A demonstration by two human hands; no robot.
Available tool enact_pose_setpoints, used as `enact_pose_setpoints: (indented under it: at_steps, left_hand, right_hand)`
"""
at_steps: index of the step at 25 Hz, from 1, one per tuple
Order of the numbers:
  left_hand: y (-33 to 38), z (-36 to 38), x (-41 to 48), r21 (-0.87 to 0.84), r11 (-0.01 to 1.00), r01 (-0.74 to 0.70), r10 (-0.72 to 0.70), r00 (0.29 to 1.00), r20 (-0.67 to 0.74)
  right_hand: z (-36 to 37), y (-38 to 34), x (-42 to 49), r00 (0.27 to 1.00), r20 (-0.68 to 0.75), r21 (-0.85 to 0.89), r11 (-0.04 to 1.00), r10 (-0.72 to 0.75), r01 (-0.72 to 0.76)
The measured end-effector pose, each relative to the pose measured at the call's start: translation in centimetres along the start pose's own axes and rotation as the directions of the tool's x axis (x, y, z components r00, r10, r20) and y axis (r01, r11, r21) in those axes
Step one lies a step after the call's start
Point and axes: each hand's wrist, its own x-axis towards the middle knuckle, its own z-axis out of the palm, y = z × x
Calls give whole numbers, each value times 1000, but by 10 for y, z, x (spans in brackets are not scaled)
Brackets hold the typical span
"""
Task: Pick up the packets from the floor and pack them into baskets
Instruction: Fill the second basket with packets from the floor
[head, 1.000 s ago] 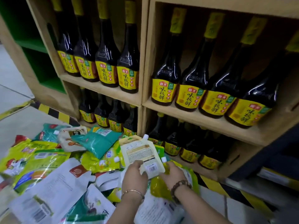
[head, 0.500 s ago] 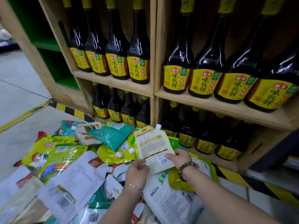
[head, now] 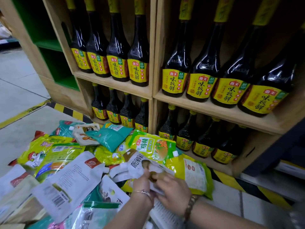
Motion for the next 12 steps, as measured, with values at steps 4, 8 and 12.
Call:
enact_pose_setpoints:
  at_steps: [4,8,12]
  left_hand:
    - [14,-22,7,164,981,-100,118,987,-106]
    - [25,-38,4,160,974,-158,163,986,-21]
    - [28,-58,10,168,972,-162,160,987,23]
  right_hand:
    - [-4,27,-12,969,244,-111,994,28,-1]
    - [-2,56,-39,833,318,-203,891,452,-406]
    - [4,66,-59,694,369,-298,786,618,-541]
